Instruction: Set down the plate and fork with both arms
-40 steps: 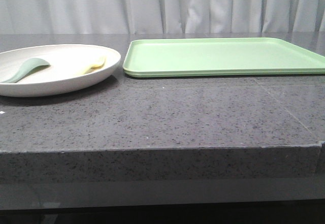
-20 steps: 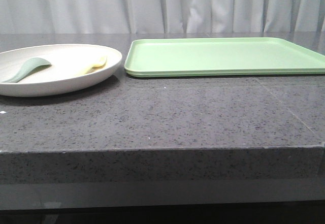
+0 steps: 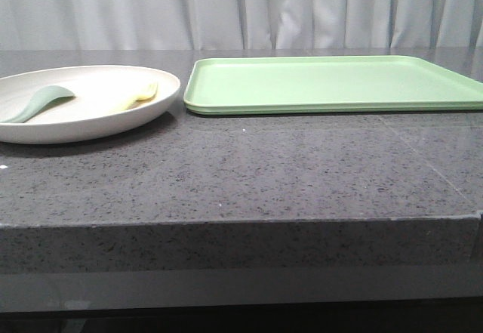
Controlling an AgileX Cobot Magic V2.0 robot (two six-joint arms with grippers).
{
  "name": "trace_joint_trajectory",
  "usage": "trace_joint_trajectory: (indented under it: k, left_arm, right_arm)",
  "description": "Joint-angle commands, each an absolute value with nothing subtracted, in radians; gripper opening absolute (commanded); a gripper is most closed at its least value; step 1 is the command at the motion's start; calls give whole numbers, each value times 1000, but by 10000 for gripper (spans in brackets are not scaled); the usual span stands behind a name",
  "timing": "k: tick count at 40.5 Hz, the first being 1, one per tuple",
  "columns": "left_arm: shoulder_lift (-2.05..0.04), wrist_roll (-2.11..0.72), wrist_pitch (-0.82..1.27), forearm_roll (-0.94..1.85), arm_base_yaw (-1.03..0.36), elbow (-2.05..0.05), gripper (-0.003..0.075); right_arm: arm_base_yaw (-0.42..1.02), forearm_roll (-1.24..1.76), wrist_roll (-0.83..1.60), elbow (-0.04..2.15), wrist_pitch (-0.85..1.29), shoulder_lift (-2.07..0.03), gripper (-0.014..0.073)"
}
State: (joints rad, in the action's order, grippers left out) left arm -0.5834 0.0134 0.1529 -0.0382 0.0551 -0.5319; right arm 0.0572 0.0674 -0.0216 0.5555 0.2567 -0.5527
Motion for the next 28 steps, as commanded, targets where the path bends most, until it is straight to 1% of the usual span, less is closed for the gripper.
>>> trace_joint_trajectory:
  k: [1,4,6,7,8,10,12,14,16,18,20,28]
  left_arm:
    - [-600,15,44,-40,56,-573,-18]
    - [-602,15,43,-40,56,-573,-4]
    - [-602,15,43,-40,56,-573,29]
    - [-602,15,43,-40,56,-571,64]
    - [-602,15,43,-40,56,-569,111]
    - [-602,15,43,-40,56,-567,218]
    - [-602,15,43,-40,56,-567,377]
    - [-602,15,43,-40,56,-567,517]
    - [-602,15,43,-40,56,-567,624]
    - [-602,15,43,-40,56,-567,687]
    - [-602,15,43,-40,56,-567,703]
    - [-602,20,15,-33,56,-567,660]
  right_arm:
    - [54,71,-21,594,161,-592,-48]
    - [54,71,-21,594,161,-599,14]
    - [54,71,-21,594,161,-599,90]
    - [54,71,-21,594,161,-599,144]
    - [54,71,-21,594,161,-599,190]
    - [54,70,-21,594,161,-599,327]
    - [54,70,-21,594,161,-599,442]
    - [54,70,-21,594,160,-599,538]
    - [54,70,-21,594,160,-599,610]
    - [54,70,-21,594,160,-599,656]
    - [54,70,-21,594,160,-599,661]
    - [54,70,-21,594,160,-599,654]
